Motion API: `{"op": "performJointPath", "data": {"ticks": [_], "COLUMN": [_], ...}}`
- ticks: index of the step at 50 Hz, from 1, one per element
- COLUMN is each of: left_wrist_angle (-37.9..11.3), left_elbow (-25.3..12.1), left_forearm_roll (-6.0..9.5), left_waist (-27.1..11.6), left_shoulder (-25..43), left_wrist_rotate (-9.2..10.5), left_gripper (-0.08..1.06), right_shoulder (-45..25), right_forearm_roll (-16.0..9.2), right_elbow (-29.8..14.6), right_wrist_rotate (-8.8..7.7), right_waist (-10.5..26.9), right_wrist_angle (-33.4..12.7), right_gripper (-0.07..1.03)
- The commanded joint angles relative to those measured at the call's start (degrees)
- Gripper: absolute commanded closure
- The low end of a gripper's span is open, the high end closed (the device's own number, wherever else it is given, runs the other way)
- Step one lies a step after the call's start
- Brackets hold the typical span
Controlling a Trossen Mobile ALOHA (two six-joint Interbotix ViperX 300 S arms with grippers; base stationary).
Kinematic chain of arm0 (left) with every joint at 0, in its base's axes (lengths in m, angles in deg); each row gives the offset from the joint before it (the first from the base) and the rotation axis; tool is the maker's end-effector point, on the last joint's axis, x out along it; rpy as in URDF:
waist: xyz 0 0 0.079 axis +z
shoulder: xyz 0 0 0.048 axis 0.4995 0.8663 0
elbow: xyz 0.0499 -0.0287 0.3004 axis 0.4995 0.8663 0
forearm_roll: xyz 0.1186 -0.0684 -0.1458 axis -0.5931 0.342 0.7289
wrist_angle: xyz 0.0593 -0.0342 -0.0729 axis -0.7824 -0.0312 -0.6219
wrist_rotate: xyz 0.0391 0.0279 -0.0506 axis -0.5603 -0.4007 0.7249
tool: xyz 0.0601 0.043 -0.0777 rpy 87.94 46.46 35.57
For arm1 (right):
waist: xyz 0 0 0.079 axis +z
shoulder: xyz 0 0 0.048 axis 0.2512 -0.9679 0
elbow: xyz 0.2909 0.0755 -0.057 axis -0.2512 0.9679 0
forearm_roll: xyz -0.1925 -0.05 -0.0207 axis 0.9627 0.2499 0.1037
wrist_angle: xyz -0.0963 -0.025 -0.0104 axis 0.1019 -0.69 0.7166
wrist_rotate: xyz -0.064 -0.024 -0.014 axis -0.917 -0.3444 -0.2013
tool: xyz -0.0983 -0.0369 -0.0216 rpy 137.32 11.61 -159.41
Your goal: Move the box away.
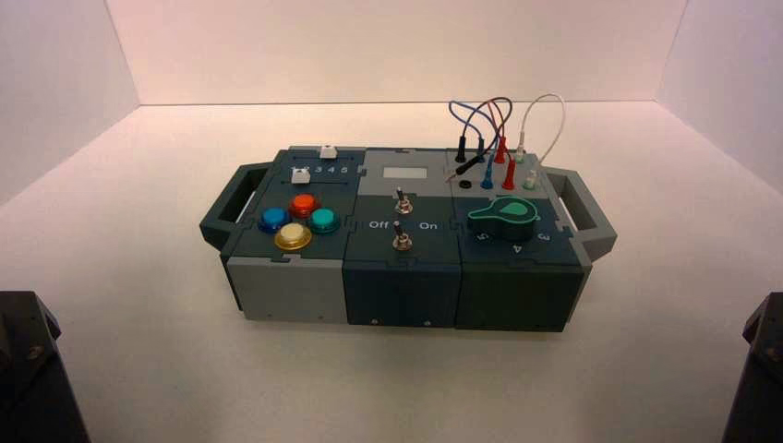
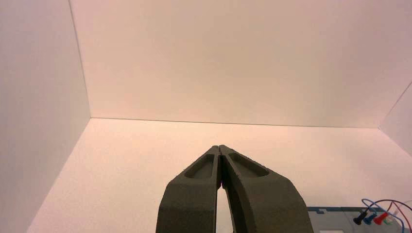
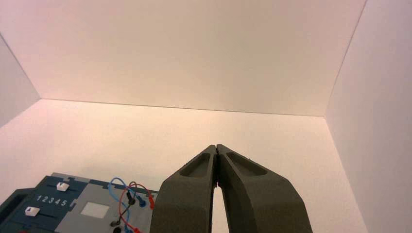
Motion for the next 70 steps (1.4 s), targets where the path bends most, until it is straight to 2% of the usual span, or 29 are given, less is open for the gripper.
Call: {"op": "performJointPath", "data": {"ticks": [1, 21, 26, 32, 39, 44, 49, 54, 57, 62, 70], "left_wrist_angle": [0.44, 0.18, -0.88, -2.99, -8.09, -13.89, -18.28, -22.68, -25.49, -29.0, -32.43], "left_elbow": [-0.7, -0.88, -1.32, -2.11, -4.31, -6.68, -8.26, -9.58, -10.37, -11.07, -10.81], "left_forearm_roll": [0.0, 0.09, 0.7, 1.41, 1.93, 3.96, 5.54, 7.29, 9.05, 12.57, 17.93], "left_waist": [0.09, -1.23, -3.6, -8.35, -14.24, -17.05, -18.98, -20.48, -21.01, -21.27, -22.15], "left_shoulder": [0.53, 2.29, 4.13, 6.86, 10.99, 13.8, 15.73, 17.67, 18.98, 21.18, 24.08], "left_wrist_rotate": [0.26, 0.26, 0.26, 0.26, 0.79, 3.08, 4.31, 5.1, 5.19, 5.19, 5.19], "left_gripper": [1.01, 1.01, 1.01, 1.01, 1.01, 1.01, 1.01, 1.01, 1.01, 1.01, 1.01], "right_shoulder": [-0.44, -0.53, -0.97, -2.55, -6.5, -9.93, -13.27, -17.84, -20.92, -24.96, -28.21], "right_forearm_roll": [-0.18, -0.35, -1.49, -4.39, -7.82, -8.88, -9.84, -12.92, -16.17, -20.21, -24.17], "right_elbow": [-1.05, -1.05, -1.14, -1.58, -3.16, -4.31, -5.45, -7.47, -8.7, -9.67, -8.96], "right_wrist_rotate": [0.09, 0.18, 0.26, 0.26, 0.0, 0.0, 0.26, 0.88, 0.97, 0.97, 0.97], "right_waist": [-0.09, 0.35, 0.35, 0.53, 1.67, 4.75, 8.44, 12.39, 14.41, 16.44, 18.63], "right_wrist_angle": [0.18, -0.26, -1.23, -2.55, -5.63, -8.35, -10.02, -12.22, -14.15, -16.26, -16.88], "right_gripper": [0.99, 0.99, 0.99, 0.99, 0.99, 0.99, 0.99, 0.99, 0.99, 0.99, 0.99]}}
